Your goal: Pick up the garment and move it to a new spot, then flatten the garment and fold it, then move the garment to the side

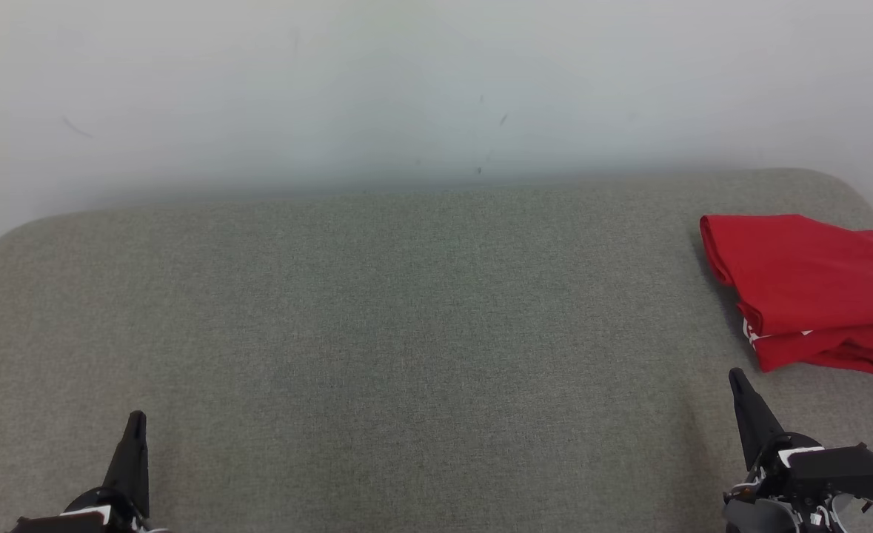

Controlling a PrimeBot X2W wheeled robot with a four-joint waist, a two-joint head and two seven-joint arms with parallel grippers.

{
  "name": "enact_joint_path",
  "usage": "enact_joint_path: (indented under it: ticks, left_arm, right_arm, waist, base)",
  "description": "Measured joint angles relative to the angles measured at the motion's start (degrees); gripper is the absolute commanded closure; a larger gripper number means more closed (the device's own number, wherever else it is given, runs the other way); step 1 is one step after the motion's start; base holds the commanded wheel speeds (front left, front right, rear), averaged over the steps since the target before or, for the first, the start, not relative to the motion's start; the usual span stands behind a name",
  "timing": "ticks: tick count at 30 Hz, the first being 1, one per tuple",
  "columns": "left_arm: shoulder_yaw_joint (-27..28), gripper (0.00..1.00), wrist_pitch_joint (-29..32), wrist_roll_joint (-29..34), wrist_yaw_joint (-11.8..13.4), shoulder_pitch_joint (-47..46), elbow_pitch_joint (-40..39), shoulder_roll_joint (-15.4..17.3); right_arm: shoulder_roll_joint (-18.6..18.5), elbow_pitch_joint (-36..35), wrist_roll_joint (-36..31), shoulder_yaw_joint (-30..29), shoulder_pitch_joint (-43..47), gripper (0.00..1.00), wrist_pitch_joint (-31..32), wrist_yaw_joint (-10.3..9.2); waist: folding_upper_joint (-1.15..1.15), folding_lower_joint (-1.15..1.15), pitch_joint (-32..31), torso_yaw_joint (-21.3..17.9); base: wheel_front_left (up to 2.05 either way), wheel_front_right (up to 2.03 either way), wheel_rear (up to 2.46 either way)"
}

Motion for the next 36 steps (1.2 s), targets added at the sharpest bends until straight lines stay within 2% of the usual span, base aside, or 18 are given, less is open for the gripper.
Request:
enact_joint_path:
  ticks: [36]
  left_arm:
    - [-0.01,1.00,0.00,0.00,0.00,0.00,0.07,0.00]
  right_arm:
    - [0.00,0.04,0.00,0.00,-0.01,1.00,0.00,0.01]
  waist:
    - [0.00,0.00,0.00,0.00]
  base:
    - [0.00,0.00,0.00]
